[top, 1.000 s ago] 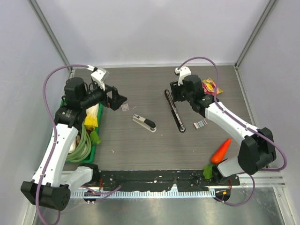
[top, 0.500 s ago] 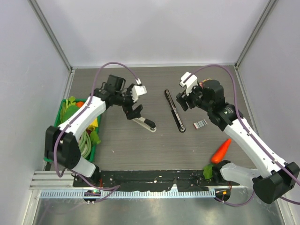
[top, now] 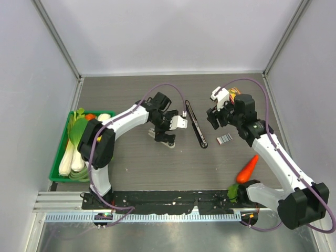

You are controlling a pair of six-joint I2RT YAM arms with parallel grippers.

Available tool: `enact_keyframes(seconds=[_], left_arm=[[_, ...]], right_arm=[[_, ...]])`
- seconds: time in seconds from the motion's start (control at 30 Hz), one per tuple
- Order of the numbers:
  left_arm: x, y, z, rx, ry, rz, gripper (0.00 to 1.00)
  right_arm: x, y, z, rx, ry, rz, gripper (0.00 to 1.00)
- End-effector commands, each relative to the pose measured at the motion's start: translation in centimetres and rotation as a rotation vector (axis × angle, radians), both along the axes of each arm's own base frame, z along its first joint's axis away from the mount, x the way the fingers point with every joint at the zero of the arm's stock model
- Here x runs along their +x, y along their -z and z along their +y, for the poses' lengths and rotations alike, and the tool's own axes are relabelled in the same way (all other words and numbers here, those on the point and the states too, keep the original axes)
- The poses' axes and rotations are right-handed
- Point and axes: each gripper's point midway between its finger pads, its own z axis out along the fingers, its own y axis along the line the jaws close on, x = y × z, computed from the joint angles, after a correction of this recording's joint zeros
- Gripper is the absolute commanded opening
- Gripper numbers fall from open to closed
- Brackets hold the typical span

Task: Load the staples into the stapler
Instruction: Place the stapler at the center of the board, then open the stapler at the center of the board.

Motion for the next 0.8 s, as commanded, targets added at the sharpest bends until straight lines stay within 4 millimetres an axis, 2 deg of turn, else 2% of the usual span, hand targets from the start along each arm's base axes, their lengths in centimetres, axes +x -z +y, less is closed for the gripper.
enact_keyframes(seconds=[0.0,0.1,0.23,0.33,0.37,0.43,0.47,0.53,0.57,0.6,0.63,0.67,0.73,0.77], left_arm=[[1.4,0.0,-0.5,0.023,0.042,-0.030,0.99],[1.6,0.5,-0.7,0.036,0.050,-0.023,0.97],[0.4,2.0,-0.4,0.078,0.091,0.044,0.91],[-0.6,2.3,-0.4,0.087,0.123,0.091,0.77],[-0.9,2.1,-0.6,0.073,0.134,0.103,0.65],[-1.0,1.7,-1.0,0.056,0.130,0.106,0.53],[-1.0,1.3,-1.2,0.044,0.125,0.106,0.42],[-1.0,0.6,-1.6,0.026,0.093,0.113,0.32],[-0.8,-0.6,-2.0,-0.002,0.083,0.099,0.14],[-0.7,-1.4,-2.2,-0.017,0.042,0.110,0.00],[-0.5,-2.2,-2.5,-0.037,0.017,0.103,0.00],[-0.5,-4.0,-2.7,-0.070,0.001,0.084,0.00],[-1.2,-6.3,-2.9,-0.123,-0.021,0.085,0.00],[-1.6,-8.9,-2.8,-0.167,-0.021,0.047,0.00]], right_arm=[[0.2,-1.2,0.5,0.034,-0.027,-0.055,0.69],[0.2,-0.7,0.6,0.031,-0.033,-0.045,0.69],[0.4,0.2,0.7,0.023,-0.039,-0.023,0.69],[0.6,0.6,0.7,0.017,-0.040,-0.010,0.69],[0.7,0.7,0.7,0.016,-0.039,-0.009,0.69],[0.6,0.9,0.8,0.016,-0.041,-0.004,0.69],[0.6,1.0,0.8,0.016,-0.042,0.001,0.69],[0.6,1.2,0.8,0.017,-0.043,0.005,0.69],[0.6,1.2,0.8,0.016,-0.042,0.006,0.68],[0.6,1.2,0.8,0.017,-0.043,0.005,0.68],[0.6,1.1,0.8,0.015,-0.046,0.002,0.68],[0.5,0.9,0.9,0.018,-0.049,-0.004,0.68],[0.3,0.8,1.0,0.021,-0.062,-0.011,0.68],[-0.1,0.6,1.4,0.033,-0.092,-0.011,0.68]])
